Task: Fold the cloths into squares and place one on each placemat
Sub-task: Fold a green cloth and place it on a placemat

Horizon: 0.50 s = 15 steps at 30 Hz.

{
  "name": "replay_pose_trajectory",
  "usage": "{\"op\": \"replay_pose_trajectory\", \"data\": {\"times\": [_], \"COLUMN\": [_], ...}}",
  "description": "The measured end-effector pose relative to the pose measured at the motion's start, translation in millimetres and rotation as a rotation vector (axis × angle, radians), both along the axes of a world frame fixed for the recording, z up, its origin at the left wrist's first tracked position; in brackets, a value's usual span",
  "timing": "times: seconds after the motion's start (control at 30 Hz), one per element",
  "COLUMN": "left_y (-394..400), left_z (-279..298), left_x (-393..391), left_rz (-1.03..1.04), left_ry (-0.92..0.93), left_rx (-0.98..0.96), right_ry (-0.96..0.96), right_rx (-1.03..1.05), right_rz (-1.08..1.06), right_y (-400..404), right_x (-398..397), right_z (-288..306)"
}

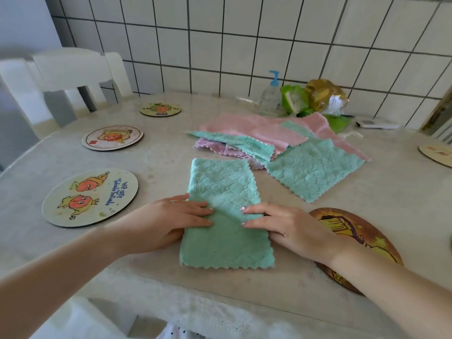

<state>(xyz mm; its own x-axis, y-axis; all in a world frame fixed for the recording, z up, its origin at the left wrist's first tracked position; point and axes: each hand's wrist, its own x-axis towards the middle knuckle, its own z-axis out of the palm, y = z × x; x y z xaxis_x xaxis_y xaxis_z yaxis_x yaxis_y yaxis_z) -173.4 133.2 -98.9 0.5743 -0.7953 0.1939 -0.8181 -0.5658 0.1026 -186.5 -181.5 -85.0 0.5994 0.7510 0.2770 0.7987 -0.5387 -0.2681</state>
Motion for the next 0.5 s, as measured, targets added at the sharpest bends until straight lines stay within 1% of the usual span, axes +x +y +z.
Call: {"op": "replay_pose_trajectory", "data": {"times": [0.03,0.07,0.13,0.17,0.3,0.4,0.43,0.47,0.5], "left_y": [-2,-4,-10,-13,-15,-18,-21,-22,-23], "left_z": [-1,-2,6,12,15,12,13,13,13], "left_x": [1,0,-13,-21,-37,-35,-36,-35,-33], "left_rz": [0.024,0.054,0.159,0.195,0.349,0.497,0.535,0.560,0.580], "left_ry": [0.058,0.132,0.280,0.328,0.437,0.515,0.542,0.556,0.573], "left_rx": [-0.033,-0.107,-0.305,-0.375,-0.551,-0.710,-0.746,-0.774,-0.785], "right_ry": [-0.024,-0.028,0.016,0.054,0.336,0.566,0.596,0.538,0.412], "right_rx": [-0.001,0.014,0.075,0.112,0.276,0.395,0.424,0.425,0.402], "right_rz": [-0.008,-0.019,-0.037,-0.050,-0.134,-0.121,-0.124,-0.140,-0.163], "right_y": [0,-1,-1,-1,0,3,5,8,12], "right_x": [1,2,1,-2,-22,-34,-36,-36,-36], "right_z": [0,0,2,3,7,9,9,9,8]}}
